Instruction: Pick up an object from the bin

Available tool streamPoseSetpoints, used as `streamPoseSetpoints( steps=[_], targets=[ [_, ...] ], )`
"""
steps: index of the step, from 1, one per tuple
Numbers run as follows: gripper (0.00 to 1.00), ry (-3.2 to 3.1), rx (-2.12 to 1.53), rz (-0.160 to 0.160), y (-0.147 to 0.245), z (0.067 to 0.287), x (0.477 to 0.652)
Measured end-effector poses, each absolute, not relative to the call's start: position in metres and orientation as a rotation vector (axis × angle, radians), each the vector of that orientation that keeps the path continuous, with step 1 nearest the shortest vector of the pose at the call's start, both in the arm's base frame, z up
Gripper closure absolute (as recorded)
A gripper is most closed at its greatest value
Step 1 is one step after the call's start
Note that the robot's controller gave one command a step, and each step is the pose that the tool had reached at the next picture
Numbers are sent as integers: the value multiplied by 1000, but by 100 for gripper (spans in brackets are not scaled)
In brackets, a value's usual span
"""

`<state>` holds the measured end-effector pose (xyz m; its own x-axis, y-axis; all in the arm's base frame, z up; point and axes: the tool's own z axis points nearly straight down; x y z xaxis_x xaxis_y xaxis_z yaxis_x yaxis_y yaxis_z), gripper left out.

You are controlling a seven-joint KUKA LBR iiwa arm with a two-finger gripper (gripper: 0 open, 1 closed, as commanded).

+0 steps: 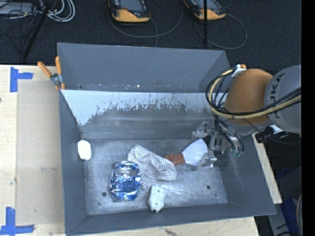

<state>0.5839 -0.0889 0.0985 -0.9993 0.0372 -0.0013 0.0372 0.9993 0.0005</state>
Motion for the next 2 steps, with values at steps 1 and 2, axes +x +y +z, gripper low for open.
streamPoseSetpoints(
  steps=[1,2],
  targets=[
    [100,3138,-164,2,-78,97,586],
    [0,3137,-166,1,-78,97,586]
  ],
)
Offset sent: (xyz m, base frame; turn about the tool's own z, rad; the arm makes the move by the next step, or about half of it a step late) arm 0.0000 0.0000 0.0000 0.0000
